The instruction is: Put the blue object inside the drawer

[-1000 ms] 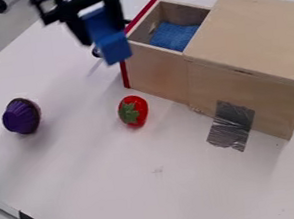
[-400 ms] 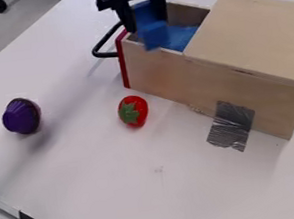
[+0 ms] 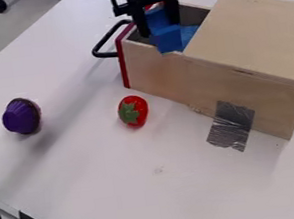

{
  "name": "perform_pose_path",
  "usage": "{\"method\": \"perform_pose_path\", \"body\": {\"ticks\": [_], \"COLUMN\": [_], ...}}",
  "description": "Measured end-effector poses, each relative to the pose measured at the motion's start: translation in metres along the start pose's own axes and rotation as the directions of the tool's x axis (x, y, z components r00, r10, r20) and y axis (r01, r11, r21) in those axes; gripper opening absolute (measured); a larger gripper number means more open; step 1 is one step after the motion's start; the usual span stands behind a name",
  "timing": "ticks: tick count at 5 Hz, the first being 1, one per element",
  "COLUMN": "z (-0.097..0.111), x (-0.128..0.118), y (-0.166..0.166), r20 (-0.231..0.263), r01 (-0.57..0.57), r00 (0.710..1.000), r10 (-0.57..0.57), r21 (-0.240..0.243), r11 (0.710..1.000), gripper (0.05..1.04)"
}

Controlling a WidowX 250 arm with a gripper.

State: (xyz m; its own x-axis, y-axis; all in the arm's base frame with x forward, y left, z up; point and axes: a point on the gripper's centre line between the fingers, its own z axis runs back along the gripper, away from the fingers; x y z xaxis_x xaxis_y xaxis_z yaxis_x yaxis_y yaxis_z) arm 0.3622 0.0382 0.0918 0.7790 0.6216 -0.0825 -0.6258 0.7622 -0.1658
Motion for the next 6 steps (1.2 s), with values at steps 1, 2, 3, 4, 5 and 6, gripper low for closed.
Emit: {"method": "perform_pose_path", "body": {"ticks": [1, 2, 3, 4, 5, 6], "z": [0.003, 0.008, 0.004, -0.001, -0.003, -0.007], "x": [0.005, 0.011, 0.018, 0.02, 0.019, 0.011], "y": [-0.007, -0.014, -0.016, -0.016, -0.017, -0.012], "r20": [-0.007, -0.012, -0.018, -0.018, -0.018, -0.04], "r01": [-0.001, 0.001, -0.003, 0.0, 0.003, 0.008], "r00": [1.0, 1.0, 1.0, 1.0, 1.0, 0.999], "r10": [0.001, -0.001, 0.003, 0.001, -0.003, -0.007], "r21": [-0.004, -0.008, 0.004, 0.021, 0.023, 0.03], "r11": [1.0, 1.0, 1.0, 1.0, 1.0, 1.0], "gripper": [0.591, 0.591, 0.591, 0.635, 0.924, 1.001]}}
